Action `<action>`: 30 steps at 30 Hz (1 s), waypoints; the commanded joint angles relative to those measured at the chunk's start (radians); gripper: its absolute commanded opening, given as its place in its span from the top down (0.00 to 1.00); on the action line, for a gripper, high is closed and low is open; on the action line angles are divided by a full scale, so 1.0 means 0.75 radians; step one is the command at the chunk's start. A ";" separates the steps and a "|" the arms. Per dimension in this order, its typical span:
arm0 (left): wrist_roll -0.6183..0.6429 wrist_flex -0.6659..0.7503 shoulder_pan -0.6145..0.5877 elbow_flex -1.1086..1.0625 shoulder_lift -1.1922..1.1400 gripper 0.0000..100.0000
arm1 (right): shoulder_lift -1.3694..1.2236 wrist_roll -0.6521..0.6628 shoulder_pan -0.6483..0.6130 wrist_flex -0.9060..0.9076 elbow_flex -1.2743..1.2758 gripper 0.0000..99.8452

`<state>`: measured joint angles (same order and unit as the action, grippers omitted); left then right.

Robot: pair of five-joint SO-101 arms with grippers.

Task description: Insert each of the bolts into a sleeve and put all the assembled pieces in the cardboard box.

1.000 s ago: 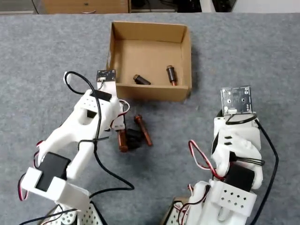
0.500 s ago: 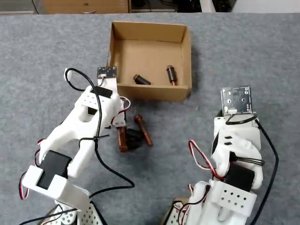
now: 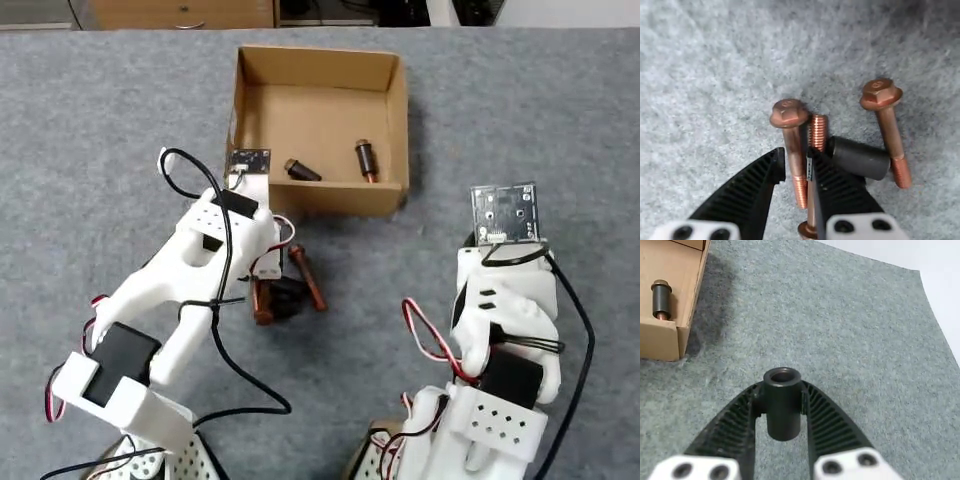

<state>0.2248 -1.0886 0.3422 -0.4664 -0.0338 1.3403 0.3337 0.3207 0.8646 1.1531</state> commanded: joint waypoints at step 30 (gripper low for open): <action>0.014 -0.221 -0.078 0.272 0.024 0.98 | 0.040 0.002 -0.118 -0.037 -0.015 1.00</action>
<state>0.2232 -1.1178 0.3007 -0.3989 -0.1181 1.3495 0.3337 0.2685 0.8646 1.1531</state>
